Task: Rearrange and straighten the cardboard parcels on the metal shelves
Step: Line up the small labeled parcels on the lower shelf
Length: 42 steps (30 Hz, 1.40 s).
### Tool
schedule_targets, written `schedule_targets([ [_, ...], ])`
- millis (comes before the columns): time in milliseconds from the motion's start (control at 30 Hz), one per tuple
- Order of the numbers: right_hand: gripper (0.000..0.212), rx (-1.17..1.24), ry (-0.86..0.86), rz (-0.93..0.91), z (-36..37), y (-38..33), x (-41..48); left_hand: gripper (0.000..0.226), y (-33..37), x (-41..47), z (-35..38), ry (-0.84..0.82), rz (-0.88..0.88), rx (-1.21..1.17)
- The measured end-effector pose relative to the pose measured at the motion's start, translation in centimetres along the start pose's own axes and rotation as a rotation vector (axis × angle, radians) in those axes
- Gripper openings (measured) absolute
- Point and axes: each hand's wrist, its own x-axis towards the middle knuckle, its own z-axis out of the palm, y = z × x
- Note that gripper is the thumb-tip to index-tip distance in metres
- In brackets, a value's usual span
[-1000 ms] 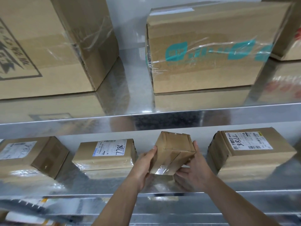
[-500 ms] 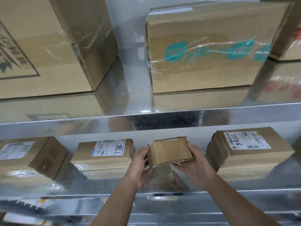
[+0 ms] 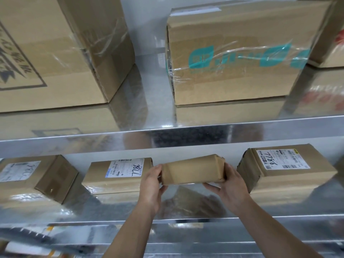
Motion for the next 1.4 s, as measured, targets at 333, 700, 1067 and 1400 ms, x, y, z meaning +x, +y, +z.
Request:
schedule_targets([
  [333, 0.023, -0.59, 0.29, -0.094, -0.9, 0.5, 1.3, 0.038, 0.4, -0.6, 0.2, -0.03, 0.025, 0.05],
  [700, 0.031, -0.606, 0.201, -0.003, -1.5, 0.1, 2.1, 0.04, 0.9, -0.1, -0.1, -0.007, 0.032, 0.163],
  [1067, 0.032, -0.497, 0.063, -0.021, -2.1, -0.4, 2.7, 0.045, 0.3, 0.2, -0.3, -0.006, 0.011, 0.152],
  [1400, 0.013, -0.498, 0.094, 0.011, -2.4, -0.2, 3.3, 0.029, -1.3, -0.3, 0.4, -0.098, -0.072, 0.23],
])
